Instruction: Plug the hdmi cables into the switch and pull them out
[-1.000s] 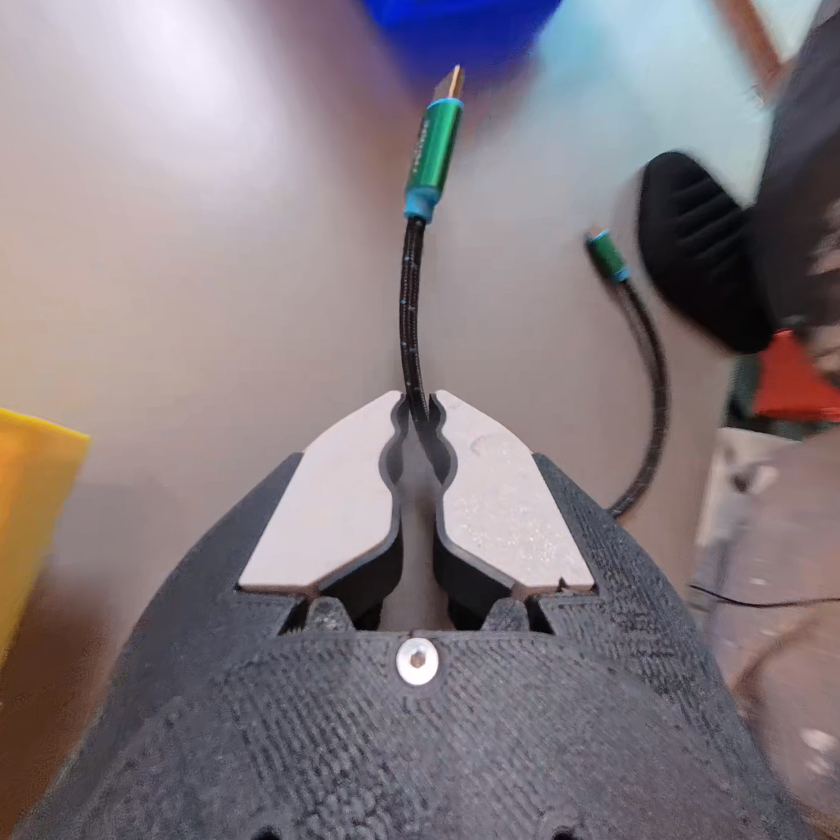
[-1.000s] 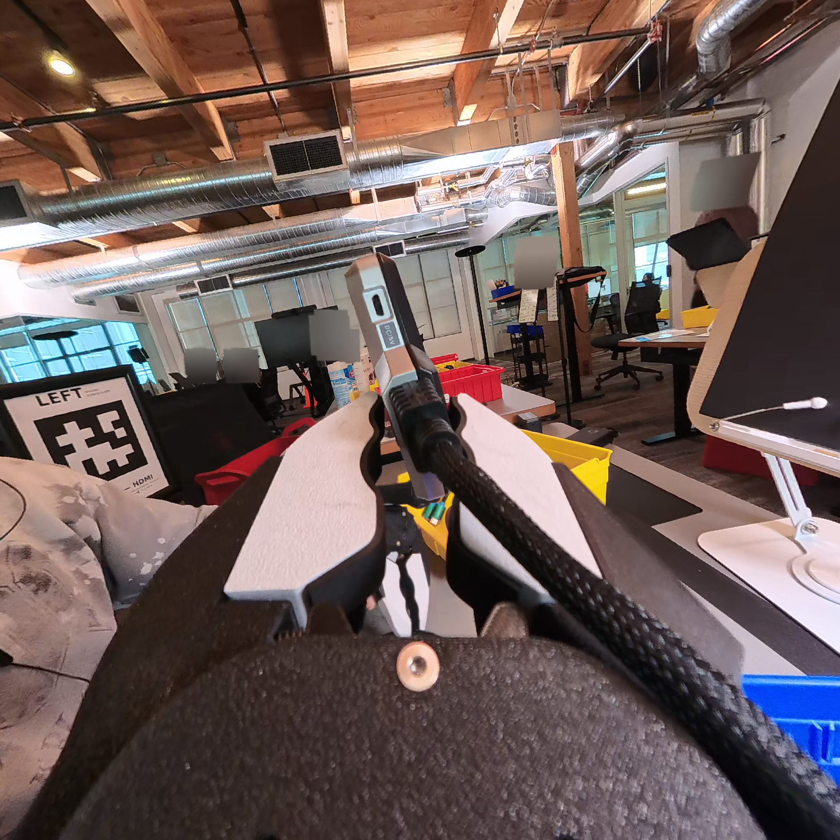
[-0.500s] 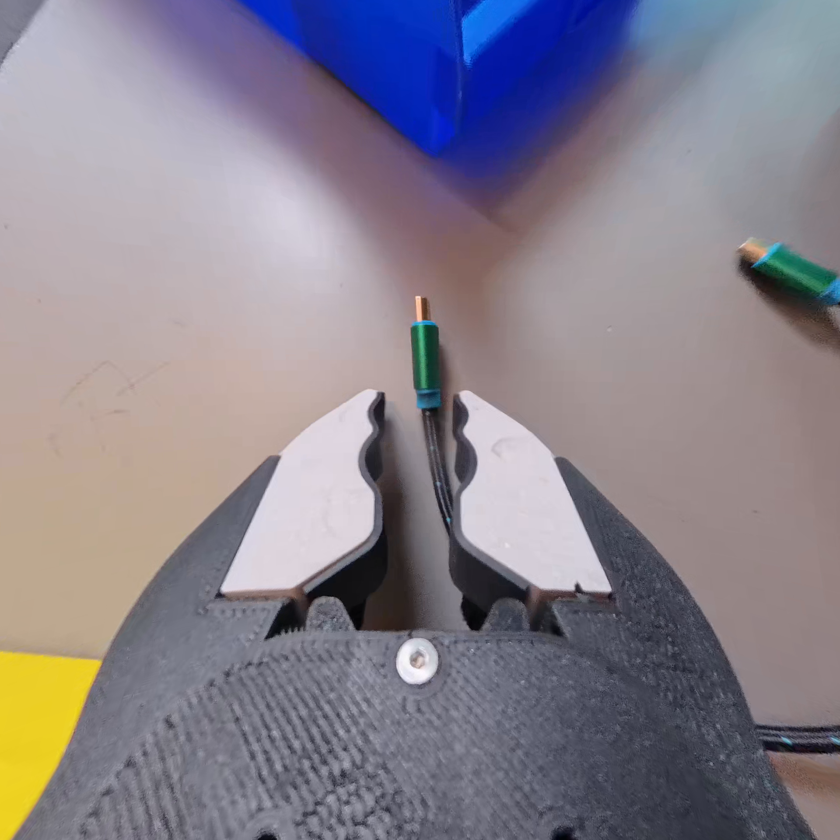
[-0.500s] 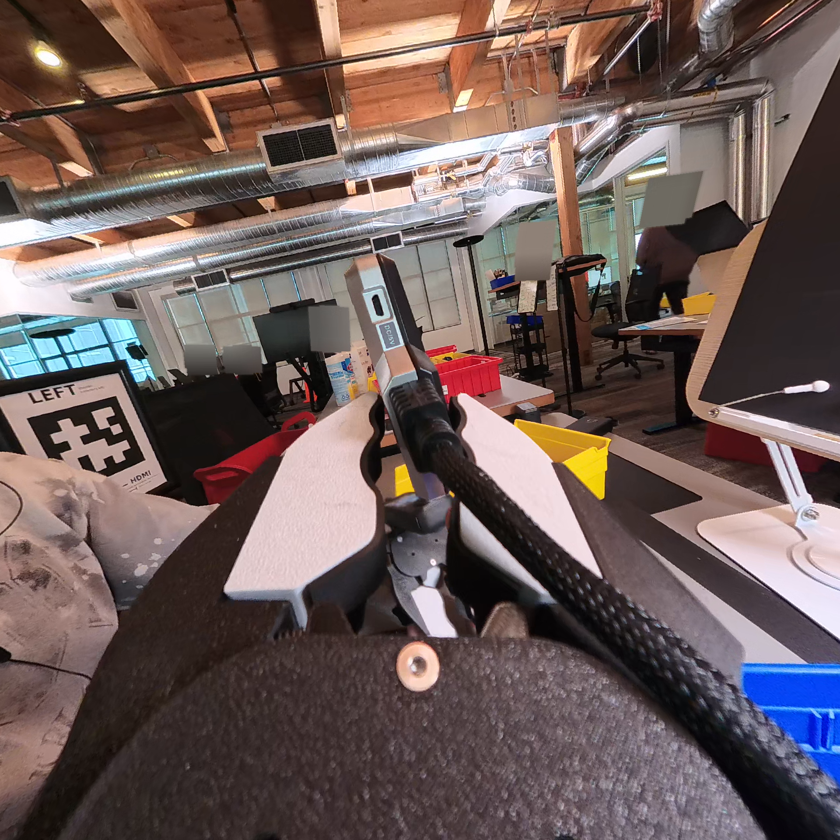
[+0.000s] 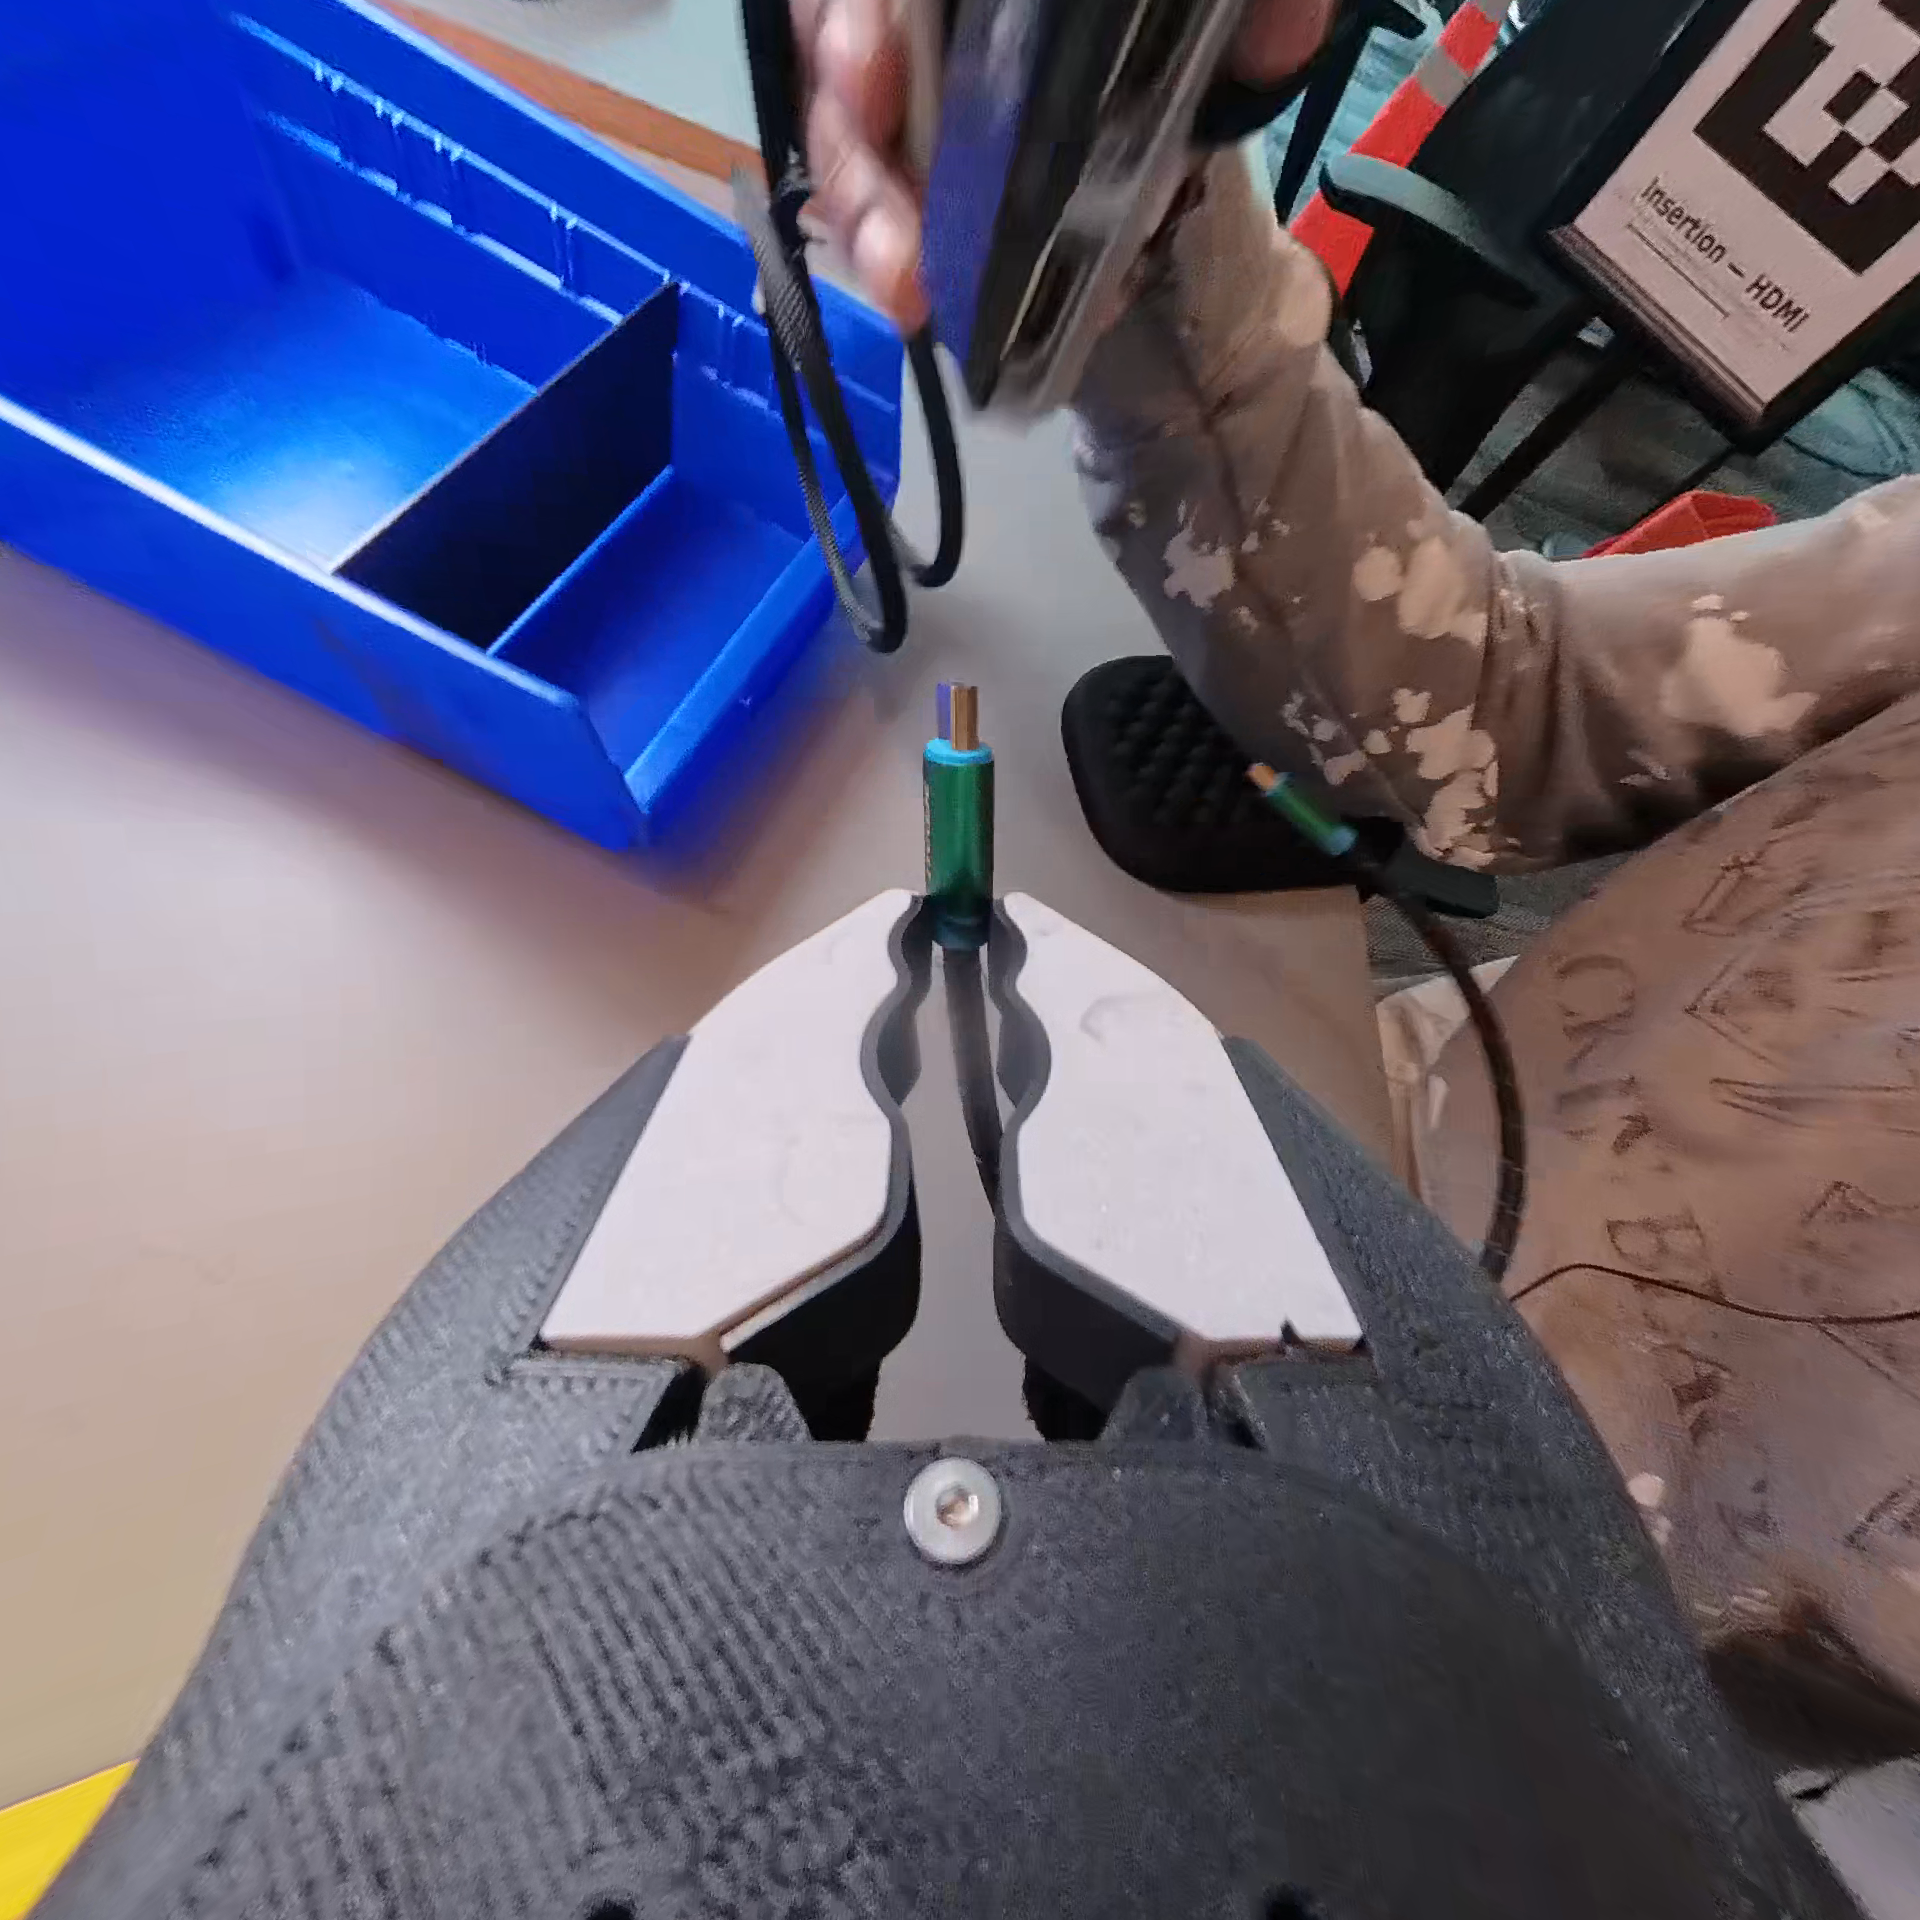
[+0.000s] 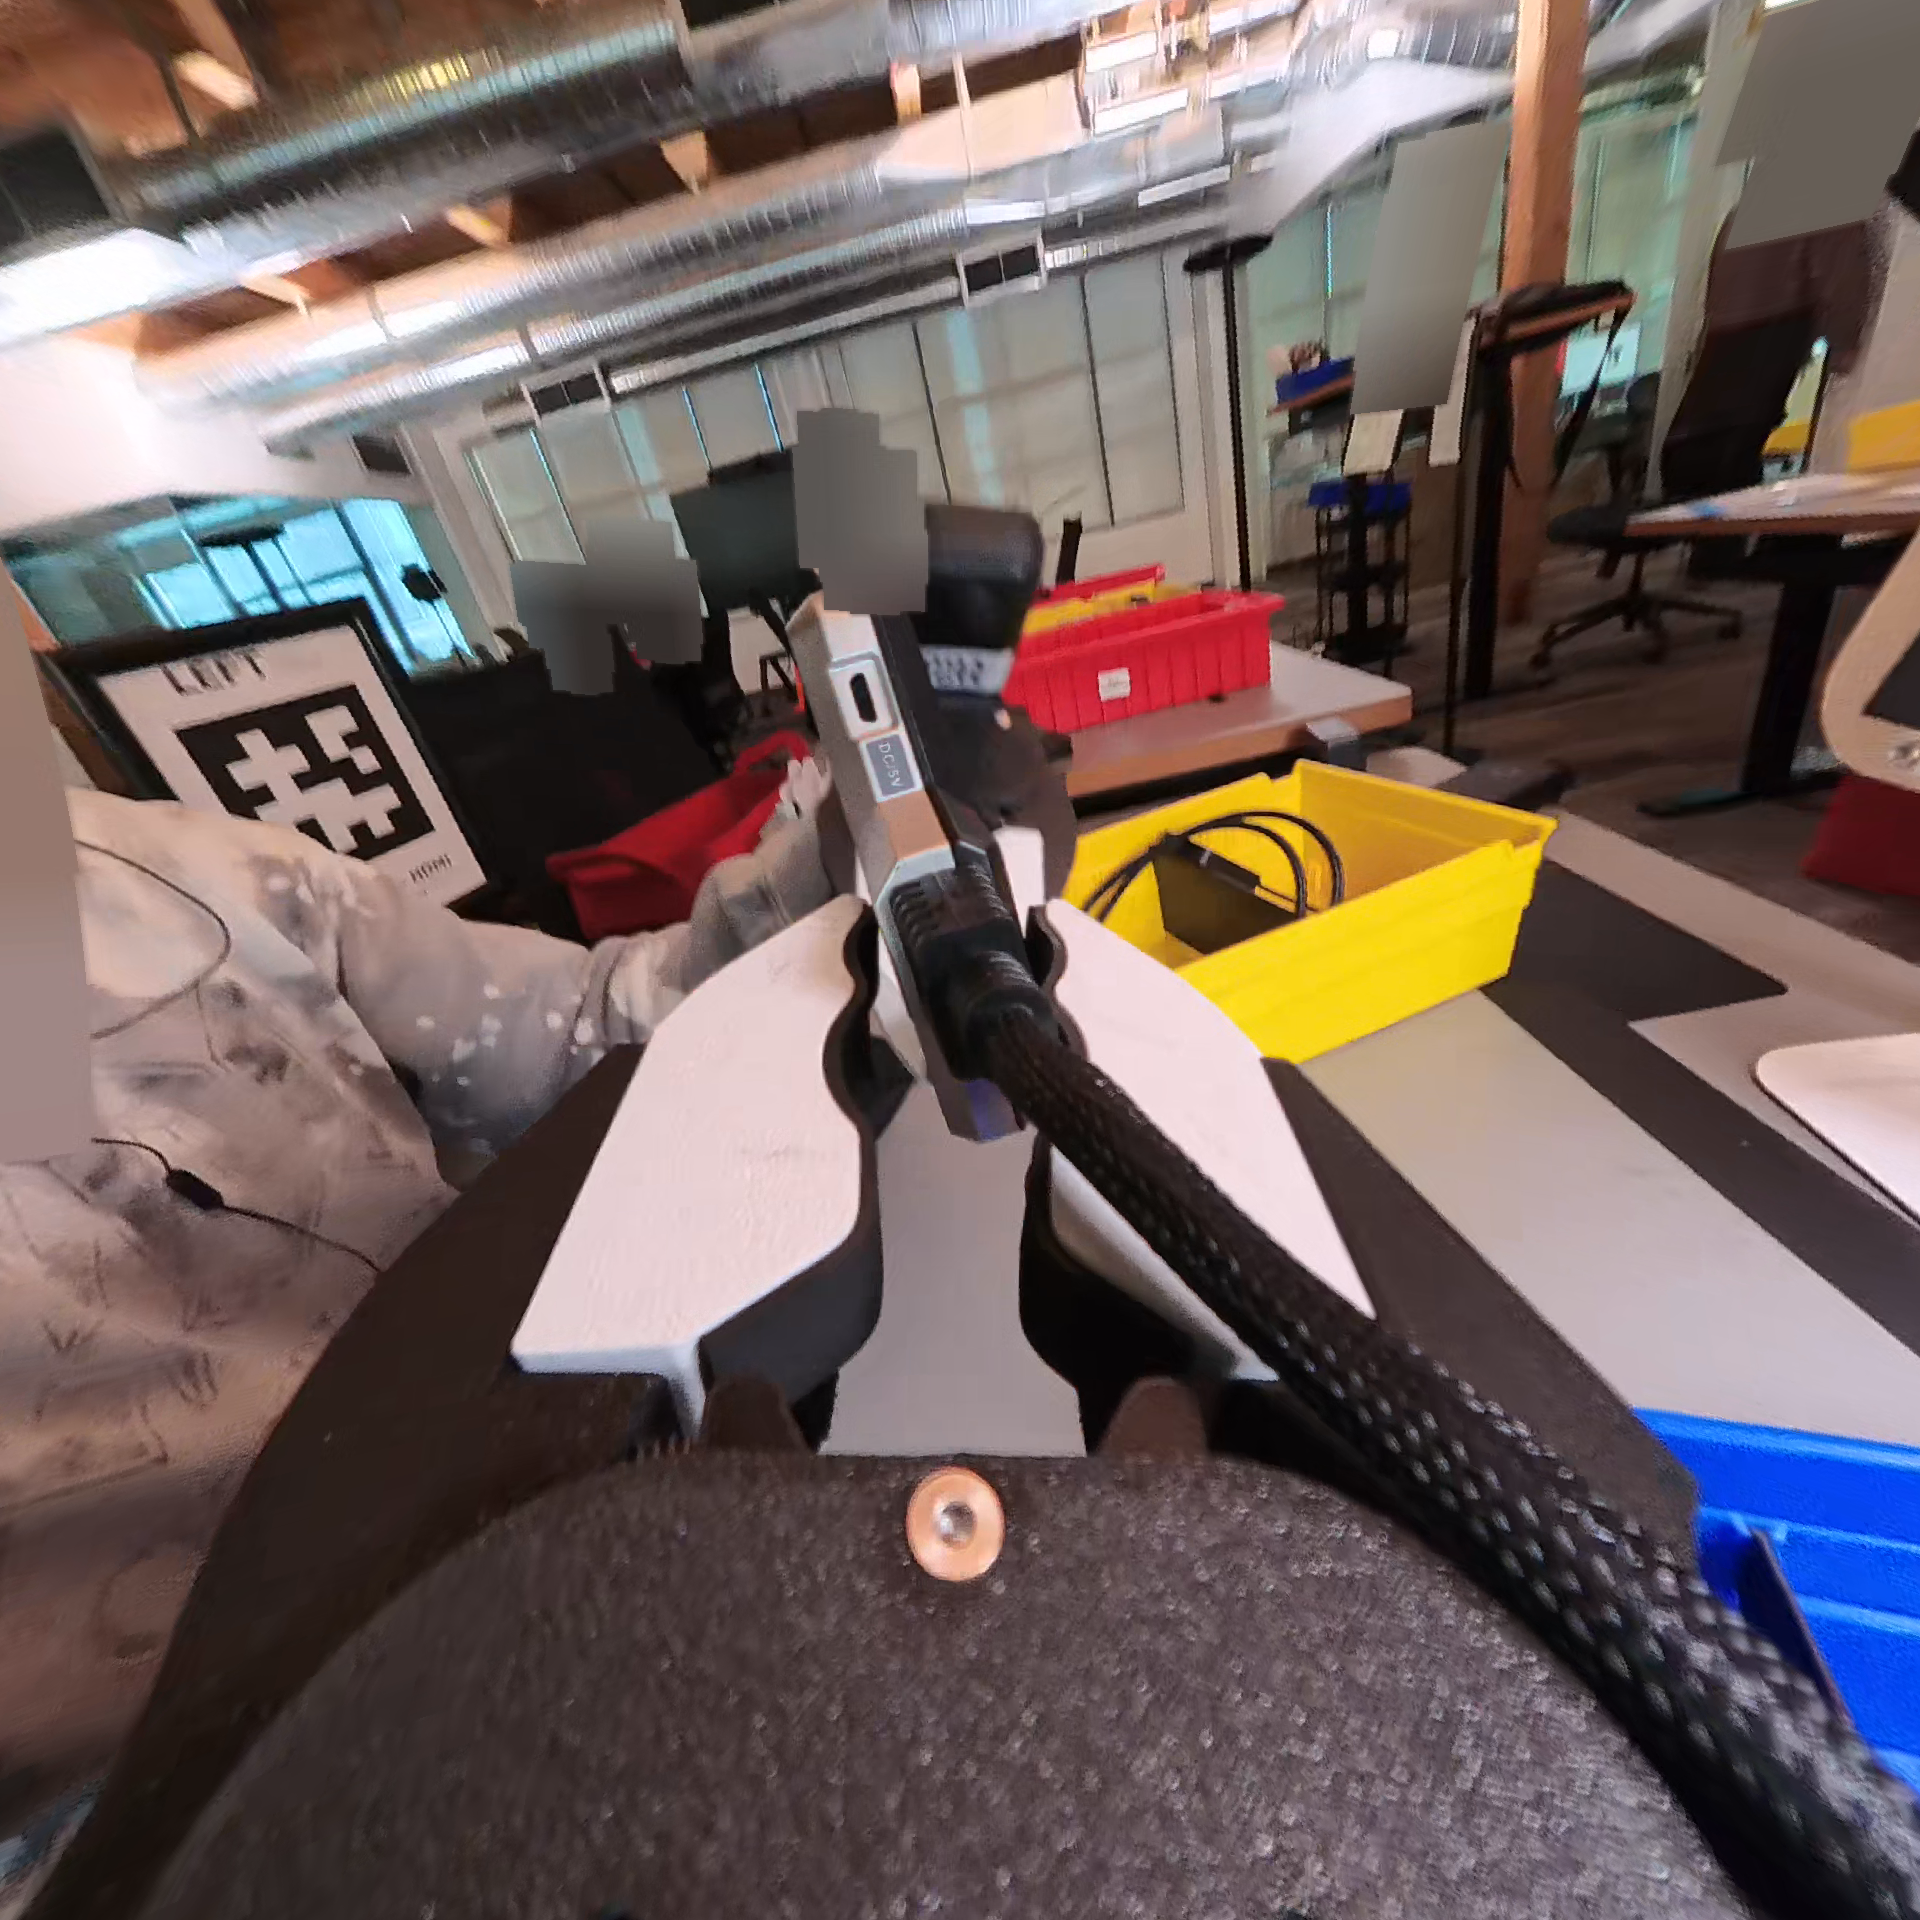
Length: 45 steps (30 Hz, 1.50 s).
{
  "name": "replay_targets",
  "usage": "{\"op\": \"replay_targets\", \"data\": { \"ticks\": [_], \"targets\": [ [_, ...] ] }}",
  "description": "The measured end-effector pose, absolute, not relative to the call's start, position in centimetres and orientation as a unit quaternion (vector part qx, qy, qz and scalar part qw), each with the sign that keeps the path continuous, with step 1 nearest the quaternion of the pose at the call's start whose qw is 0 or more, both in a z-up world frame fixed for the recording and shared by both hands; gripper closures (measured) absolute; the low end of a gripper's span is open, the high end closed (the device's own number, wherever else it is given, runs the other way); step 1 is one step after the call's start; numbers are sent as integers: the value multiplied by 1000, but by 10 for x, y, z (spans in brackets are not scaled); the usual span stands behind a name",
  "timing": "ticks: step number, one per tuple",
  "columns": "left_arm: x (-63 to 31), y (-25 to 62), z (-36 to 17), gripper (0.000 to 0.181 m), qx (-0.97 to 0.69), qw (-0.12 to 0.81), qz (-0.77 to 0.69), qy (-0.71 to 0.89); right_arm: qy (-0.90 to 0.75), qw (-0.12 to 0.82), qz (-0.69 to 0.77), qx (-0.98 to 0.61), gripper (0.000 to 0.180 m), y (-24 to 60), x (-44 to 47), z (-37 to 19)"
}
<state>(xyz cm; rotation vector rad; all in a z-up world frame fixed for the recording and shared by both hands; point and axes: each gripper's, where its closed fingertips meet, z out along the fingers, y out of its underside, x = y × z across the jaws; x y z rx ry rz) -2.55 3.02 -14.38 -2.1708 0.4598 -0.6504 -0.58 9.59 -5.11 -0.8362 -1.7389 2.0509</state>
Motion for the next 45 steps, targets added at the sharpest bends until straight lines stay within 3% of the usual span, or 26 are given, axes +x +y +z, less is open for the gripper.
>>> {"op": "replay_targets", "data": {
  "ticks": [11,29,45],
  "targets": [
    [-48,21,-166,169,-893,373,-186,170,-685,130,619,-361,154,63,-44,-107],
    [-36,5,-195,170,-899,298,-238,214,-734,111,595,-308,153,43,-38,-130],
    [-45,21,-167,170,-858,394,-271,187,-706,153,617,-313,155,55,-39,-112]
  ]
}}
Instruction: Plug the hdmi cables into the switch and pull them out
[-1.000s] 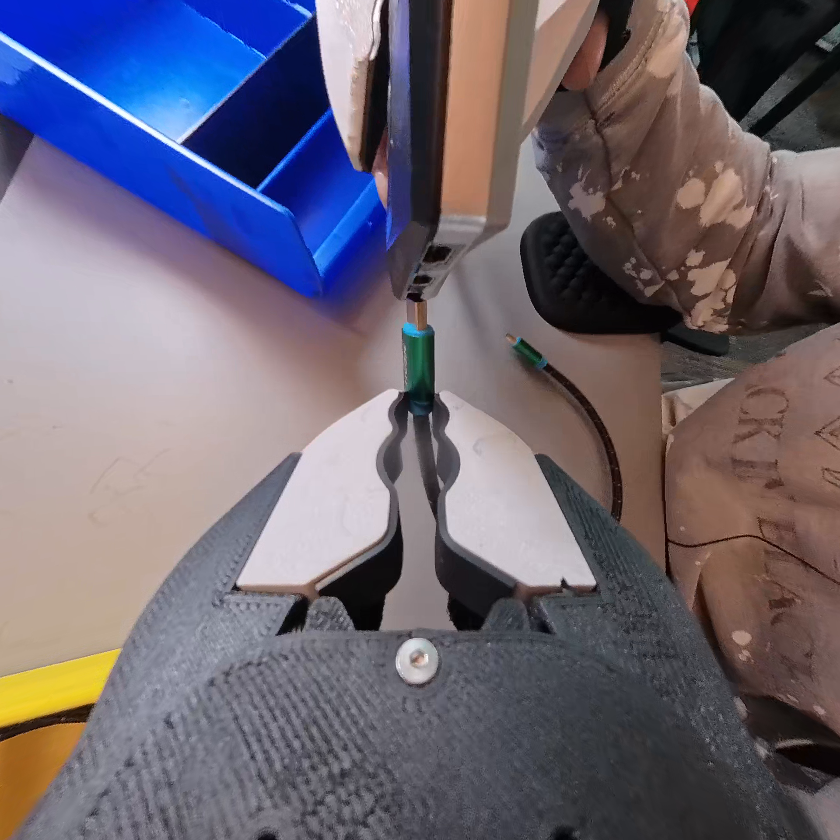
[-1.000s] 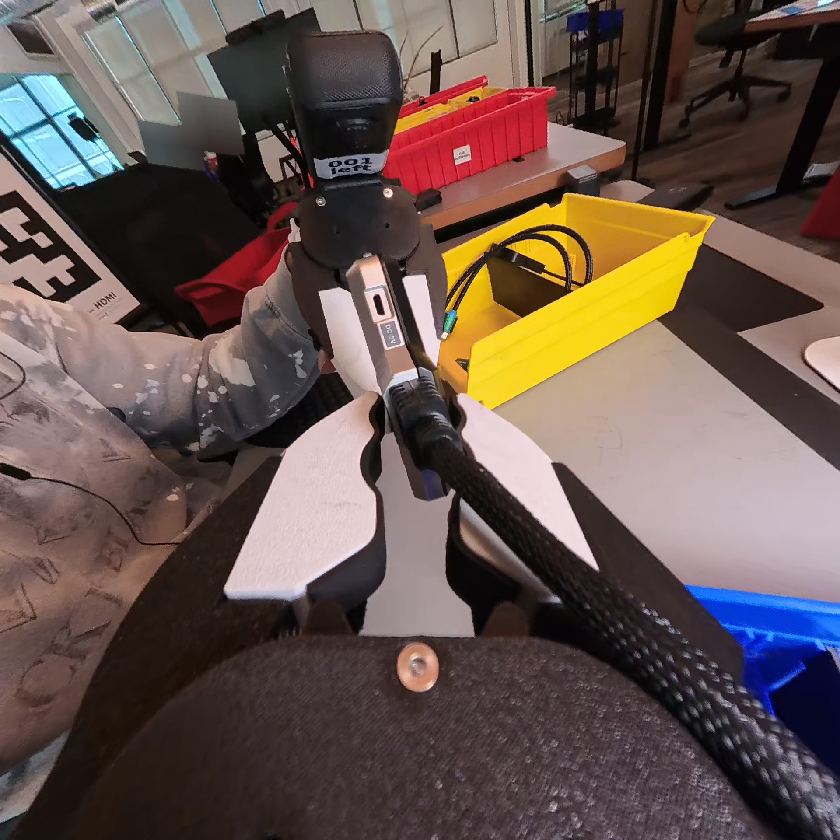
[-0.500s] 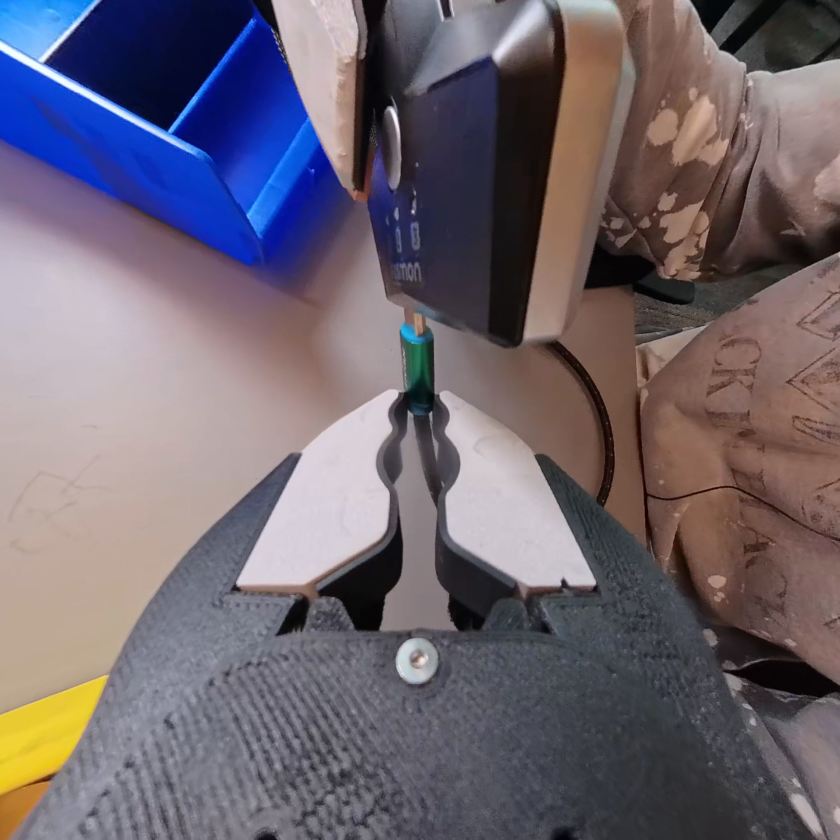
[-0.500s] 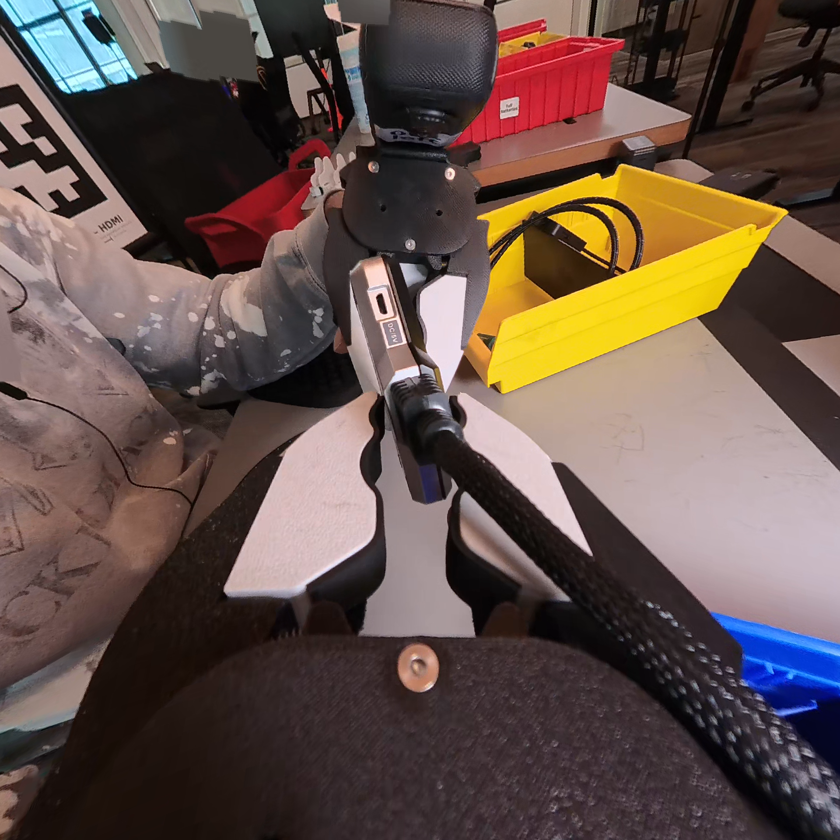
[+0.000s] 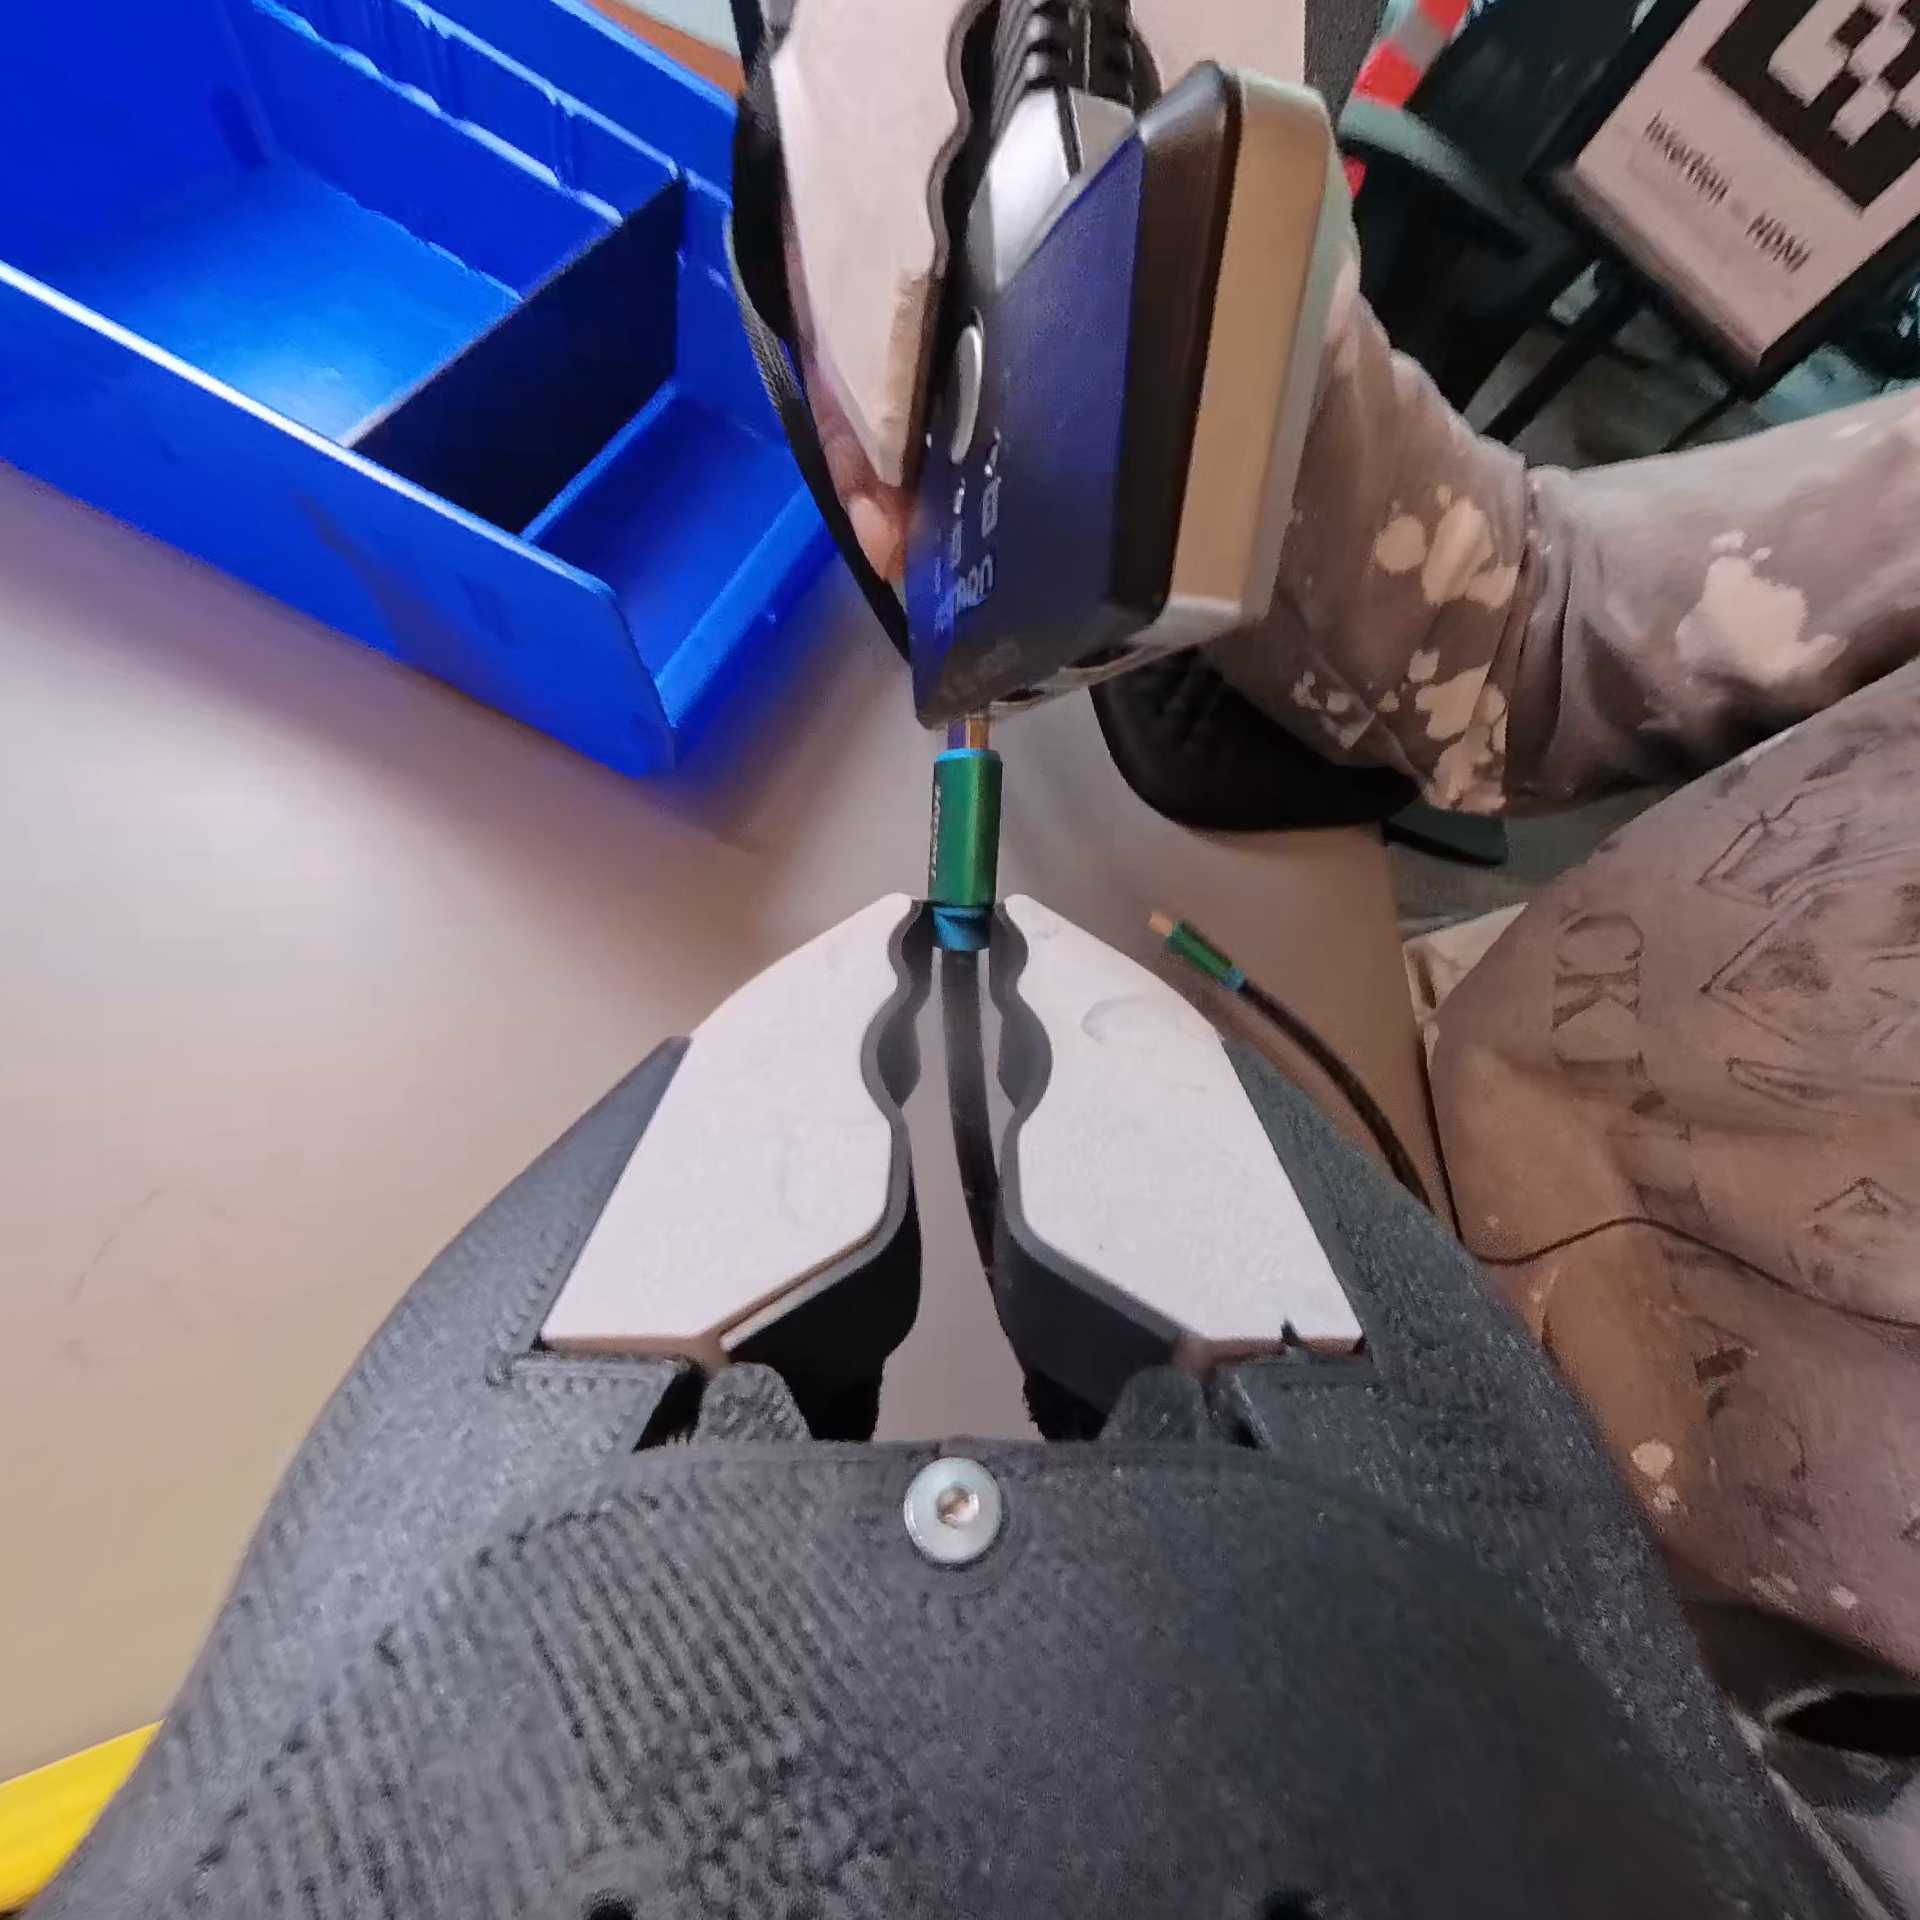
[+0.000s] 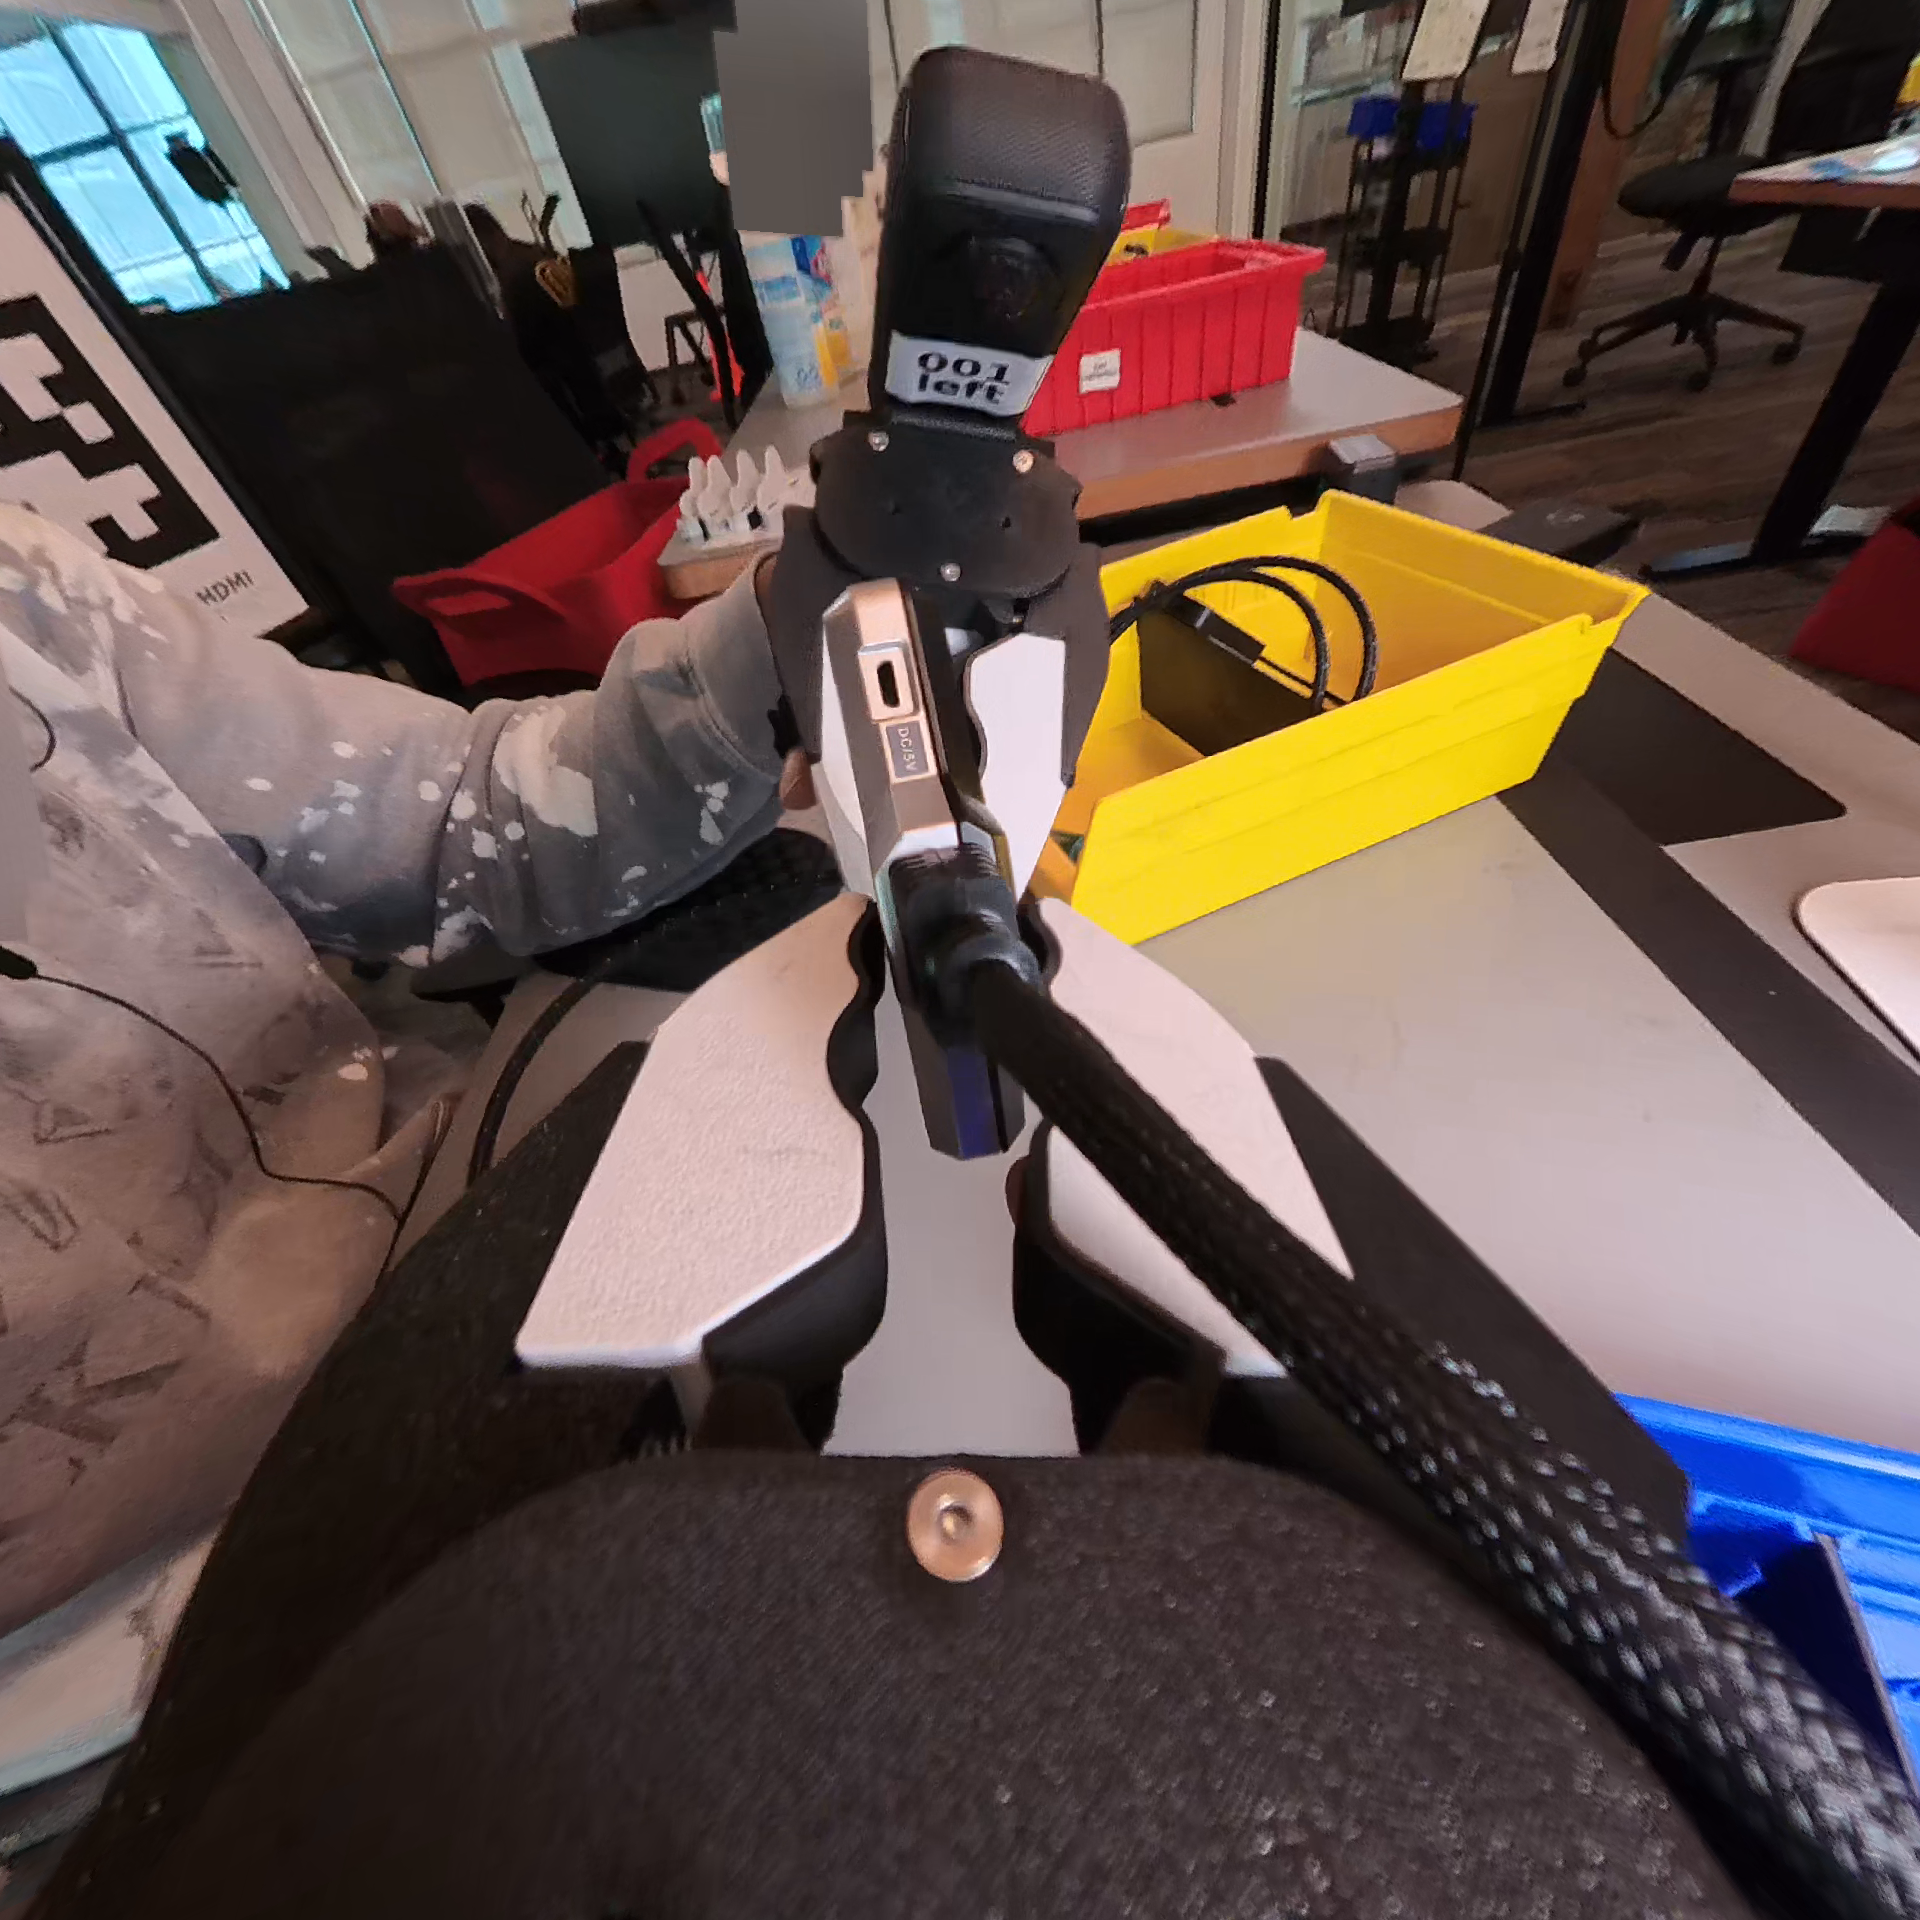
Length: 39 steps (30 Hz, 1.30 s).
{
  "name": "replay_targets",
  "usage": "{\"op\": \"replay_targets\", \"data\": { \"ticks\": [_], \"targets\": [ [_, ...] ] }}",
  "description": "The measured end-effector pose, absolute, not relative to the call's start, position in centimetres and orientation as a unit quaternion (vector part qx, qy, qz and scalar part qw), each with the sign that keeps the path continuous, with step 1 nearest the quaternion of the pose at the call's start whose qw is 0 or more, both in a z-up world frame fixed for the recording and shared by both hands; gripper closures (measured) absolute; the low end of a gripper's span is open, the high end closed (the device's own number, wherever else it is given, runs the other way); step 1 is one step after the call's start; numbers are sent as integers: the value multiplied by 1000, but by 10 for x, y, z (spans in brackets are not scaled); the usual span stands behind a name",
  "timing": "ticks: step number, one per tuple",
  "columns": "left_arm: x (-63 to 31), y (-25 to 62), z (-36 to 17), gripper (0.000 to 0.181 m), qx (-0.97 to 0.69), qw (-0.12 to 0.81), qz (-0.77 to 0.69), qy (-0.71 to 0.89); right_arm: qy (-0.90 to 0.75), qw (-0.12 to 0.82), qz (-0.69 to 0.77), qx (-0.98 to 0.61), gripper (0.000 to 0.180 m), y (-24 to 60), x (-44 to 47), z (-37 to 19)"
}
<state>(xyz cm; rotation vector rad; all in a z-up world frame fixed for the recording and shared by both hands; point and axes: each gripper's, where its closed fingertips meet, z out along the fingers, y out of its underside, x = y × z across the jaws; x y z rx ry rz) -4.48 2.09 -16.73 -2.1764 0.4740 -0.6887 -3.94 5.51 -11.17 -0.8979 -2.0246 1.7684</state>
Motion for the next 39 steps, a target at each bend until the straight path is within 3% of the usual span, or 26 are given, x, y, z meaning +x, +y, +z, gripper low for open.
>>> {"op": "replay_targets", "data": {
  "ticks": [9,20,25,39],
  "targets": [
    [-46,28,-146,171,-803,458,-346,162,-642,155,687,-304,156,53,-48,-90],
    [-68,33,-133,169,-781,518,-322,135,-633,206,678,-310,154,59,-56,-84],
    [-74,32,-132,167,-783,524,-312,125,-652,220,654,-315,147,58,-56,-89],
    [-42,9,-138,167,-769,453,-410,188,-751,281,560,-208,148,32,-30,-95]
  ]
}}
